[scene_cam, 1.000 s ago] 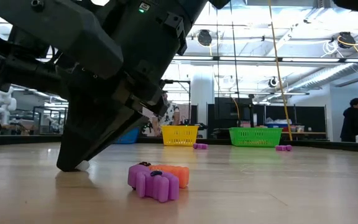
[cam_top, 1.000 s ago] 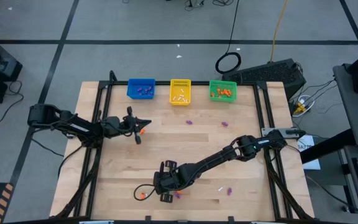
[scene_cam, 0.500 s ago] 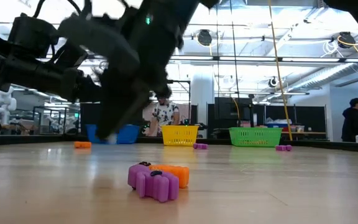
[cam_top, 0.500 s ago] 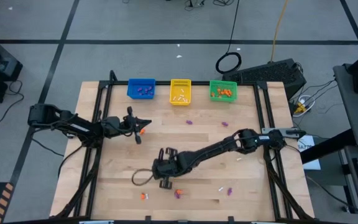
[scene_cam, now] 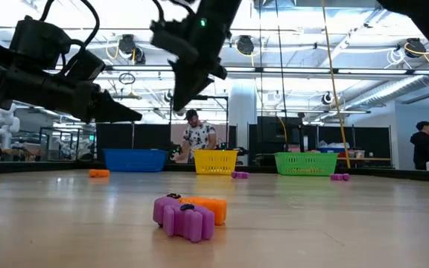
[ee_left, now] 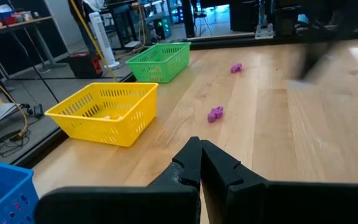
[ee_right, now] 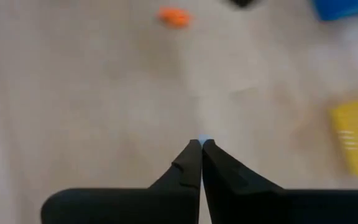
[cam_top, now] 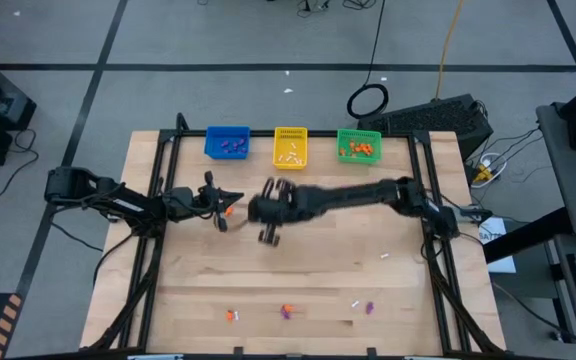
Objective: Sort Halloween decoration
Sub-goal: Put the white bone toy into the yellow bin
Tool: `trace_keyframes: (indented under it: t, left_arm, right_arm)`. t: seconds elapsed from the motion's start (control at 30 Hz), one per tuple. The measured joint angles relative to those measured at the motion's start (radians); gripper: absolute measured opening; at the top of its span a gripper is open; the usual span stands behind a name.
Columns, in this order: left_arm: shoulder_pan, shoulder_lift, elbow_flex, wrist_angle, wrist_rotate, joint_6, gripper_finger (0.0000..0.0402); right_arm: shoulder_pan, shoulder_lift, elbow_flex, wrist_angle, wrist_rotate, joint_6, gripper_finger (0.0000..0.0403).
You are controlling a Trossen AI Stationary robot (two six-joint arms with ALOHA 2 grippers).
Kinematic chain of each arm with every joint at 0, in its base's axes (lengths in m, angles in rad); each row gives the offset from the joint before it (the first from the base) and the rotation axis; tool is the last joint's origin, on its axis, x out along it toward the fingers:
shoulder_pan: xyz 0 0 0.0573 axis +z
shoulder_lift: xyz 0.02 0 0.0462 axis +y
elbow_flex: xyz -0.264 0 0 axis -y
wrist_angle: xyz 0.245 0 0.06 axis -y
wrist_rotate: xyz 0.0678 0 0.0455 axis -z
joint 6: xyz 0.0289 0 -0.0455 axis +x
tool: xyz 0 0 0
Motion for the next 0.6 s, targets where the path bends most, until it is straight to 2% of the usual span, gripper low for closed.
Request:
trace_keyframes:
  t: [0.33,0.6]
  left_arm:
    - [0.000,0.000,0.000,-0.002,0.002,-0.003,0.0008]
    - [0.000,0.000,0.000,-0.016,0.004,-0.001,0.0008]
  right_arm:
    - [-0.288,-0.016,0.000,-0.009,0.010,-0.147,0.0000]
    - [-0.503,0.032,0.000,0.111,-0.180,-0.233,0.0000]
